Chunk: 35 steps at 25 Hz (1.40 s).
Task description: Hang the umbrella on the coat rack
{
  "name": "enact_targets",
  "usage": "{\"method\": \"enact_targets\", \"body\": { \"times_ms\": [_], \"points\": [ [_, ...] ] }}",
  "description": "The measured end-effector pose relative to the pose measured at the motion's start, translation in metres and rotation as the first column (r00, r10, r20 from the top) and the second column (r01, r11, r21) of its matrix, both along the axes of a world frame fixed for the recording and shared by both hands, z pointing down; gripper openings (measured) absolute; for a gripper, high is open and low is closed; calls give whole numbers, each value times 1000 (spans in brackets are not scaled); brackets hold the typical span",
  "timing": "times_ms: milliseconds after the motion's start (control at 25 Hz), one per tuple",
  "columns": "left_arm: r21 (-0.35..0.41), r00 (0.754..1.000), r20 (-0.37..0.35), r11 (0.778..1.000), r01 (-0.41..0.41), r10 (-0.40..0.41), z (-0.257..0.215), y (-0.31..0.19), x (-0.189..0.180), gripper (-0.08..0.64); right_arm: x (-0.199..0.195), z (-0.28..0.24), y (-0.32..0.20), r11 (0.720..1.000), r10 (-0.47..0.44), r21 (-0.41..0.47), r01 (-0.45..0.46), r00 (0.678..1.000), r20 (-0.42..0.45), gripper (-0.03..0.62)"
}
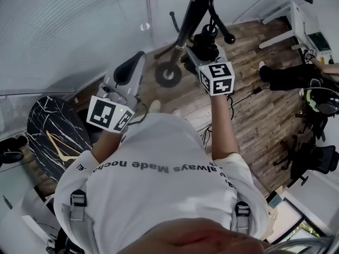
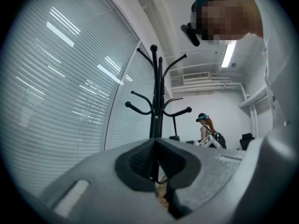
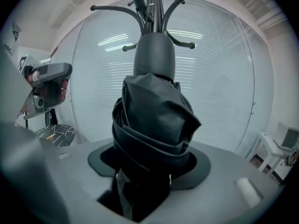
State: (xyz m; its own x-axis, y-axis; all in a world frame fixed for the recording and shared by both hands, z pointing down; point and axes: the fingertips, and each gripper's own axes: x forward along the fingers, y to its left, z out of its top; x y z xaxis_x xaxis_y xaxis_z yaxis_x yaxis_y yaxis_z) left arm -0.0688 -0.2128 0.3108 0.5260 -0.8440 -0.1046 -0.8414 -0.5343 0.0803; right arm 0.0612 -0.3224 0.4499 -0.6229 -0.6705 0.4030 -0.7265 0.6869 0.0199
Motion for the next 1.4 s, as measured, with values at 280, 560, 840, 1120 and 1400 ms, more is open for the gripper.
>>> {"method": "enact_targets", "body": {
  "times_ms": [280,560,840,1120,1400],
  "points": [
    [-9,1000,1,1000,22,-22,3,3,10,3,-7,13,12,997,-76,-30,78,995,72,286],
    [-11,1000,5,1000,14,-14,2,6,19,3,13,-24,20,998,-38,48,31,986,161,339],
    [-4,1000,11,1000,-10,10,1,6,25,3,48,-90,56,987,8,156,-45,973,232,259],
    [3,999,4,999,-46,46,-3,6,28,3,52,-123,100,981,-11,190,-40,966,260,181],
    [14,997,-3,997,-79,79,-9,14,33,3,57,-139,133,967,25,240,-87,968,250,122]
  ]
}}
